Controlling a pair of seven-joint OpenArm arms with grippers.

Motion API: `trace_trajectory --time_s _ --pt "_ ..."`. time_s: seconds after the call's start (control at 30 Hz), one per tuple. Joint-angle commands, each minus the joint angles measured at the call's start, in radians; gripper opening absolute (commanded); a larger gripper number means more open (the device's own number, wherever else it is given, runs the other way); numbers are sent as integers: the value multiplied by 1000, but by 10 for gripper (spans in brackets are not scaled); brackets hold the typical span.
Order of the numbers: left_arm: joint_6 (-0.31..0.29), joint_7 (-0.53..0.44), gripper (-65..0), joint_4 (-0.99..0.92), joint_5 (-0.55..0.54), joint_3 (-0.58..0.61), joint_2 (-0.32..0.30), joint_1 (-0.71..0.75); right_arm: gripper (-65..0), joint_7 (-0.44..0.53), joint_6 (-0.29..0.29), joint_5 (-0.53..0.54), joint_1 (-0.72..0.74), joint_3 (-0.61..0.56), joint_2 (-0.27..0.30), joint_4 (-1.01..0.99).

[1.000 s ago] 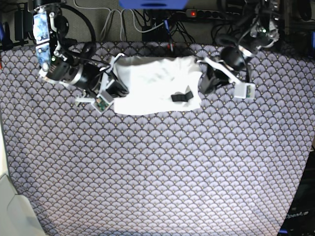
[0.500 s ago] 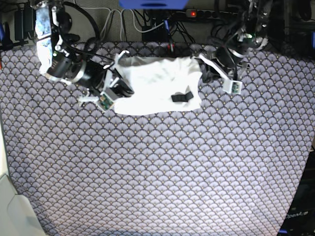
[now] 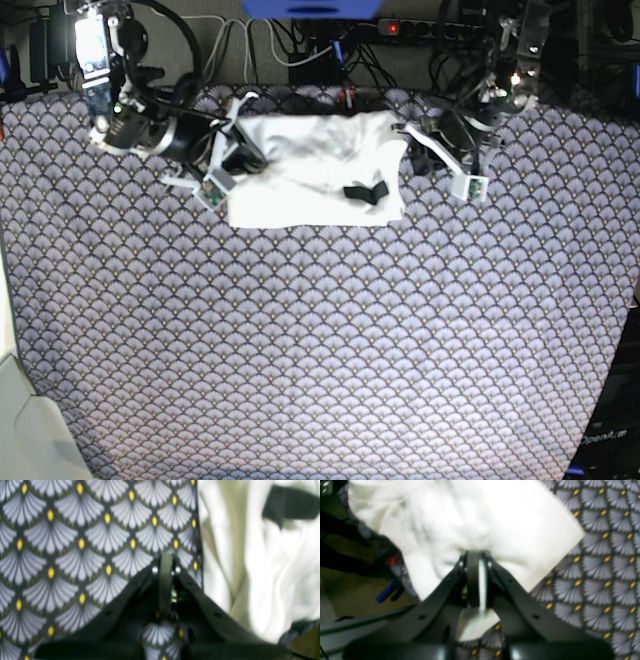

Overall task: Fold the T-shirt properly
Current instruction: 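Grasp the bundle sides with both grippers and square it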

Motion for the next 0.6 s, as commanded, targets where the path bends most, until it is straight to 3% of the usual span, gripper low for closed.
trace_trajectory --time_s 0.0,0.37,0.57 --pt "-4 4 -647 6 -5 3 -6 -2 -629 13 5 13 7 2 9 12" --pt "-4 4 -647 6 -5 -3 -7 -8 -629 14 5 13 18 2 12 -83" --pt "-4 4 -647 20 -11 -5 -32 8 -629 7 5 15 13 5 30 95"
